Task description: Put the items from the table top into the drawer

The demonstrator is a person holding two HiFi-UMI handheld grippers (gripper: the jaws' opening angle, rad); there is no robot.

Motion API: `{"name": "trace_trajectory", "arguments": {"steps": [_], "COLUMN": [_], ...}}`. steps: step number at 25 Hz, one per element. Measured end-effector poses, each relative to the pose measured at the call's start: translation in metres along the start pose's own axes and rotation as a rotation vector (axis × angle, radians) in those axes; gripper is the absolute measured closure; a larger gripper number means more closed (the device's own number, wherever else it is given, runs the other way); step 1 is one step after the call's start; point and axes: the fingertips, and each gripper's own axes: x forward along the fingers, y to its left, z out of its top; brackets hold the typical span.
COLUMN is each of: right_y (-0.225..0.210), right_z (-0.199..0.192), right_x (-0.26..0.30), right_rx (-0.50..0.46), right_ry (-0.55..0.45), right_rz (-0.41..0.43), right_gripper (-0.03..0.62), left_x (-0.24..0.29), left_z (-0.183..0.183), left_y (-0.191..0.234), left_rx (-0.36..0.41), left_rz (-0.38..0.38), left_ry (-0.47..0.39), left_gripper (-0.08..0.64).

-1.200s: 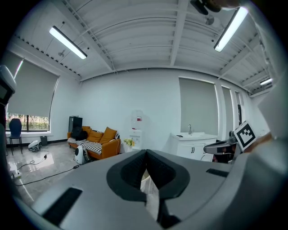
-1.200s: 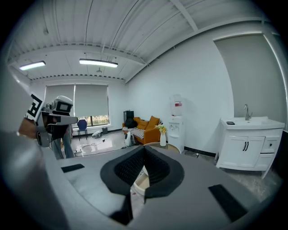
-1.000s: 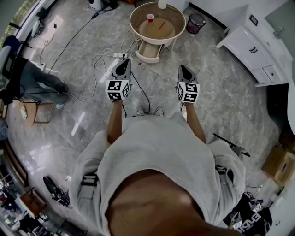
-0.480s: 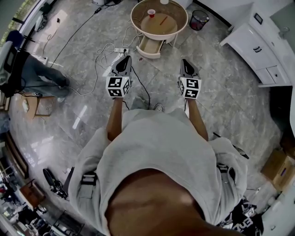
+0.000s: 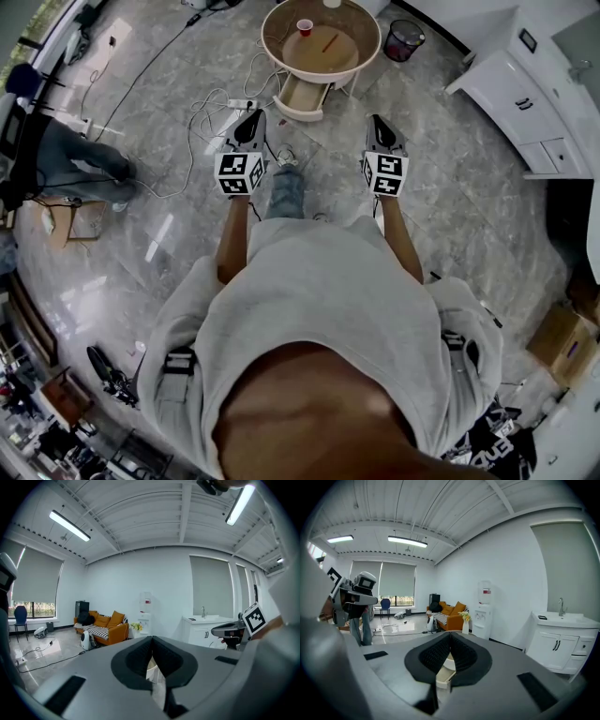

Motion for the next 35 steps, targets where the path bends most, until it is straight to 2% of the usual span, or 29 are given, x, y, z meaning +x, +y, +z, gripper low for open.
{"name": "trace_trajectory", "arguments": {"steps": [8,22,35], "right_y": [-0.011,-0.021,-0.027], "right_z": [0.012,0.076,0.115], "right_x": [0.081,0.25,0.361], "right_rx": [-0.01,-0.024,-0.008], "right_ry": [0.032,0.073,0.066], "right_rz": [-0.003,-0.047,-0.116], "right_gripper": [0.568,0.568,0.568], "left_x": [0.085,0.24,0.336], "left_z": [-0.004,0.03,0.057], "left_y": [0.039,0.146,0.229], "left_rx": [-0.05,-0.091,-0.084], "left_rz": [-0.046,-0.129,-0.184], "left_ry": [0.029,0.053,0.032], "left_gripper": [0.545,0.545,0.545]}}
